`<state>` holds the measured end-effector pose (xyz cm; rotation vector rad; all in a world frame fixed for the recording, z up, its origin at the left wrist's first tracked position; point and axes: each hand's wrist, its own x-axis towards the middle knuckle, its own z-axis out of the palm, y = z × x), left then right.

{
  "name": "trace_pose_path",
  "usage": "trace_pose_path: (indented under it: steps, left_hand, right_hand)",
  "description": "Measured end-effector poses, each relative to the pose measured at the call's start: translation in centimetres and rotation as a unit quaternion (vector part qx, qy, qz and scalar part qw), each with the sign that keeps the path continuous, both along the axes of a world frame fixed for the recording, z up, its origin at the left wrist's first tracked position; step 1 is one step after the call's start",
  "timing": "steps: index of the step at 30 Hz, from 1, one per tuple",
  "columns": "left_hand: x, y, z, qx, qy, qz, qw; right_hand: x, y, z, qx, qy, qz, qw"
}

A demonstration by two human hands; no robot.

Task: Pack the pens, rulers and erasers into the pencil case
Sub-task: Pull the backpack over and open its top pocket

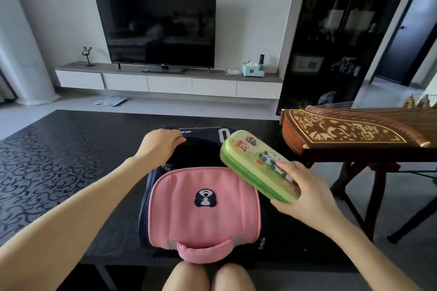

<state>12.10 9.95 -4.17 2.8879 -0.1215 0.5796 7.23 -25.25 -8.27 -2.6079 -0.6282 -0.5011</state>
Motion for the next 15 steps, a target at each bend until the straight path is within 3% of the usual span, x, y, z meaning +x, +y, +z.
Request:
trace_pose_path:
  steps: [5, 12, 15]
  left_hand:
    - [1.1, 0.3, 2.3, -0.067, 0.017, 0.0, 0.998]
    - [1.0, 1.5, 2.1, -0.075, 0.022, -0.015, 0.997]
    - [1.0, 2.1, 1.9, -0.038, 0.028, -0.033, 0.998]
  right_hand:
    - [-0.3, 5.4, 1.1, -0.114, -0.07, 0.054, 0.99]
    - [4.2, 11.4, 0.4, -0.175, -0.114, 0.043, 0.977]
    - [5.7, 11.6, 0.5, -0.226, -0.158, 0.059, 0.959]
